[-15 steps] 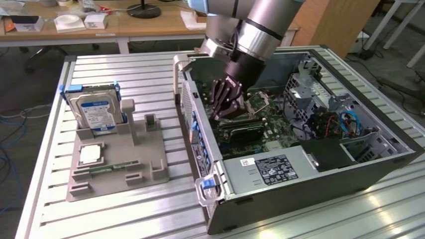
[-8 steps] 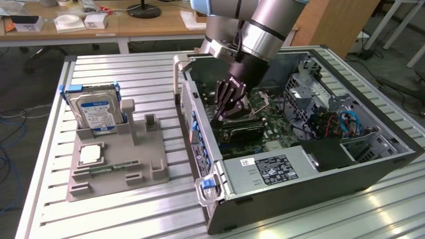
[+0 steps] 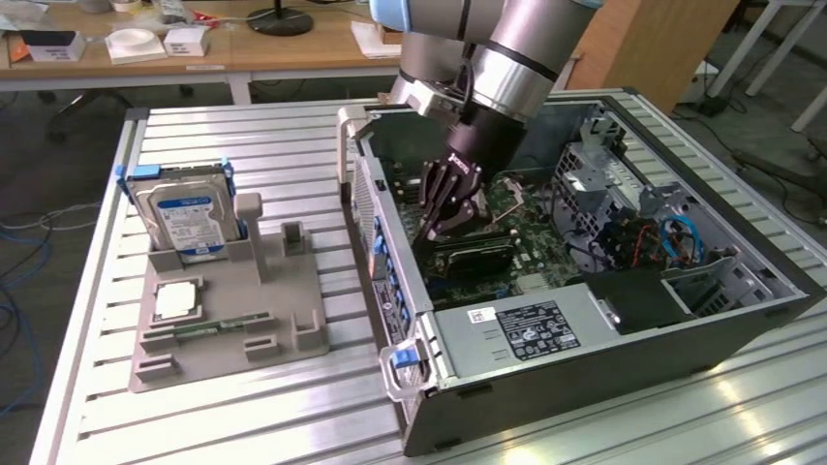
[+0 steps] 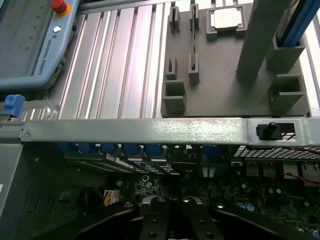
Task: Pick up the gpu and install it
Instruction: 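Press down on the gpu until it lock into place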
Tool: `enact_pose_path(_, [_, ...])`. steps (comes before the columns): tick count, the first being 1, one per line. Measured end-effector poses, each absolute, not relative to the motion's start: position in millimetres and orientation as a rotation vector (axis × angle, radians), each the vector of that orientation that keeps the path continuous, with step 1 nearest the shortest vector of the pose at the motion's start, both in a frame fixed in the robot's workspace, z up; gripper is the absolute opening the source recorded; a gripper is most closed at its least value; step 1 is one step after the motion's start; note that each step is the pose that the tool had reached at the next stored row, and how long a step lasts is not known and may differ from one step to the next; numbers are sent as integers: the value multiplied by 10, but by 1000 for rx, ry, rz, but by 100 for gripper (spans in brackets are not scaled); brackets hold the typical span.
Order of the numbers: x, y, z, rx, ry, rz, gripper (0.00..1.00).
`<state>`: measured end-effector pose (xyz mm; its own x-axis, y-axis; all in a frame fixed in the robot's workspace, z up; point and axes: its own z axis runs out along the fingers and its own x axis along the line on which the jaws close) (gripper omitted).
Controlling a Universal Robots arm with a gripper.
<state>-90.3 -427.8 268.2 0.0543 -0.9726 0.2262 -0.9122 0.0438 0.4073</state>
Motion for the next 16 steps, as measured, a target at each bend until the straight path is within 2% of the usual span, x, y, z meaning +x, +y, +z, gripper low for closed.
enact_pose_path(16, [-1013, -4367, 2663, 1906, -1864, -169, 10])
